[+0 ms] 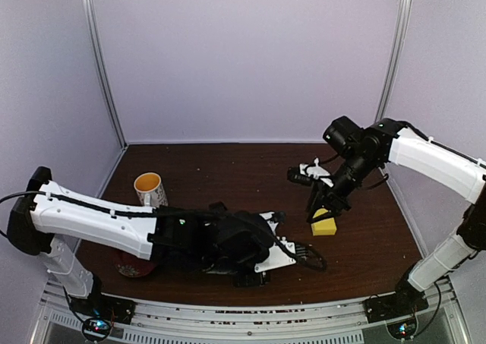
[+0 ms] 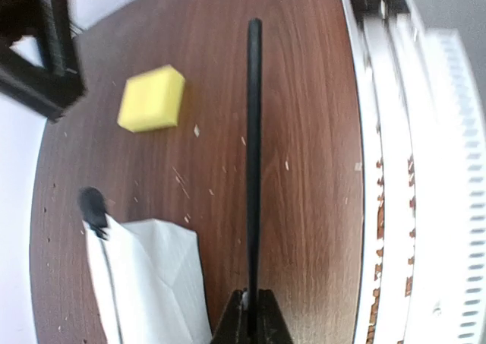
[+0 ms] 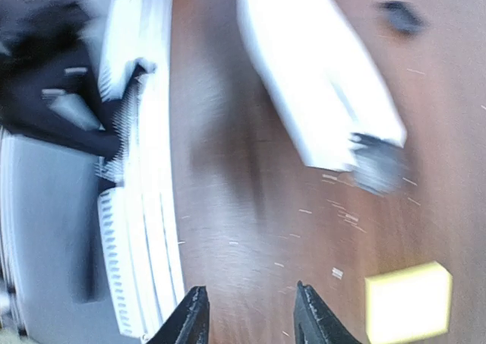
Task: Sort the hair-cutting tools
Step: Pass from the right arm to the left, then hold the handle of the kit bag.
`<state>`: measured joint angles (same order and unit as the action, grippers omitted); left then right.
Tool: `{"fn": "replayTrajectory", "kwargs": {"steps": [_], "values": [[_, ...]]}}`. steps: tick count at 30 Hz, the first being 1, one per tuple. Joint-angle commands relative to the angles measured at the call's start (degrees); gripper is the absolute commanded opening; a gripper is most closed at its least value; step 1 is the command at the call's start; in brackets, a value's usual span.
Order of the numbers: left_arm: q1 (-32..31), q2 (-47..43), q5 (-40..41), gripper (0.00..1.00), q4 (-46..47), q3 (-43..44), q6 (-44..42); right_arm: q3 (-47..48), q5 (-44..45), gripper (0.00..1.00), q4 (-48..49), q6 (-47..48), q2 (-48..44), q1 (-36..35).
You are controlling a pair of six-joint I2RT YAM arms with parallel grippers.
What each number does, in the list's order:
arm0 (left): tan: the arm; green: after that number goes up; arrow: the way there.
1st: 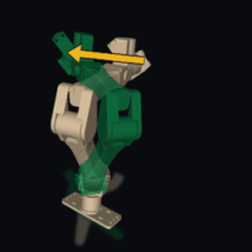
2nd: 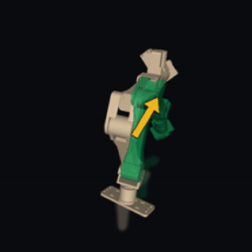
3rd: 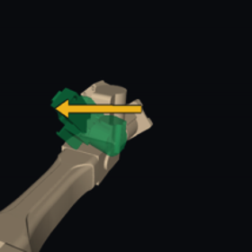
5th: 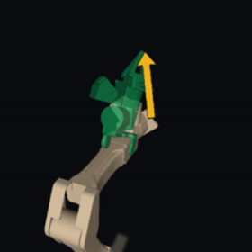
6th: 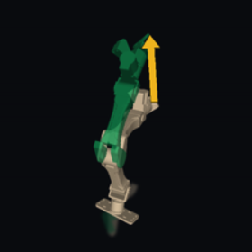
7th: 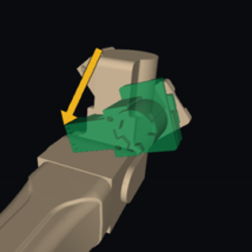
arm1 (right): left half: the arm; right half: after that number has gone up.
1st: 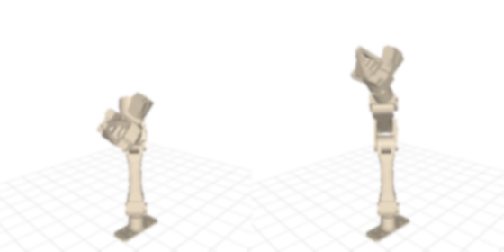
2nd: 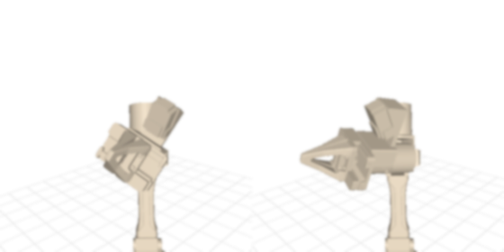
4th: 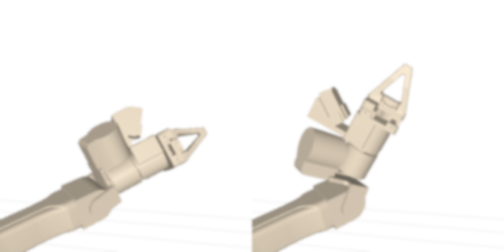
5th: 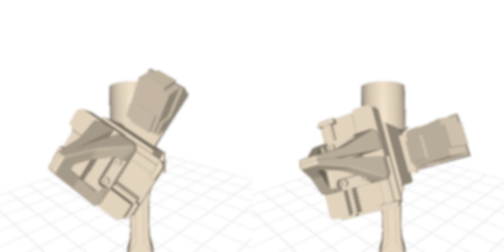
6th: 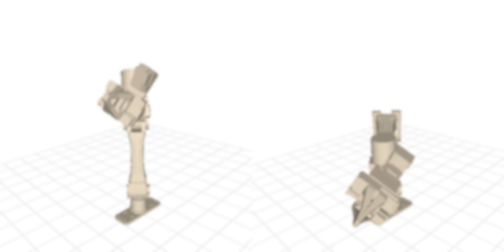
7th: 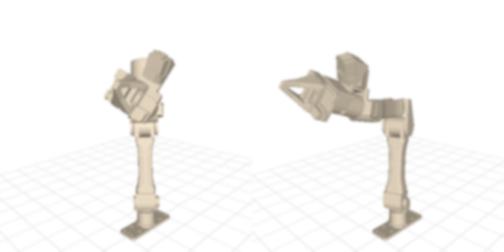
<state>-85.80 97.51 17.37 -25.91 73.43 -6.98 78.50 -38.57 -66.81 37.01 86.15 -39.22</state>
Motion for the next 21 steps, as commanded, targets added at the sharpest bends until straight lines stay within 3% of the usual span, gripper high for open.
{"fn": "replayTrajectory", "kwargs": {"steps": [1,8,9,10,11,15,21], "values": [[4.4,-5.7,-7.3,0.01,-0.2,2.6,2.1,-1.3,0.8,0.4,6.1,-7.4,-2.2,8.0],[11.6,-10.5,-10.8,0.0,7.7,1.1,4.8,-3.0,3.5,0.46,17.8,-13.9,-5.0,13.8],[12.9,-11.0,-11.5,0.01,10.0,0.0,5.6,-3.3,4.1,0.51,19.9,-14.6,-5.9,13.9],[14.0,-11.3,-13.0,0.03,12.2,-0.9,6.4,-3.7,5.1,0.81,22.2,-15.4,-6.9,13.9],[15.2,-11.2,-14.1,0.03,13.6,-1.2,6.6,-4.3,7.0,0.98,25.0,-16.6,-8.0,14.0],[19.2,-10.9,-16.1,0.0,18.0,-2.1,7.0,-6.5,13.3,1.0,36.3,-23.0,-12.2,15.9],[22.4,-10.3,-19.4,0.0,26.3,-4.9,8.4,-9.2,0.0,1.0,43.4,-28.7,-7.5,21.1]]}}
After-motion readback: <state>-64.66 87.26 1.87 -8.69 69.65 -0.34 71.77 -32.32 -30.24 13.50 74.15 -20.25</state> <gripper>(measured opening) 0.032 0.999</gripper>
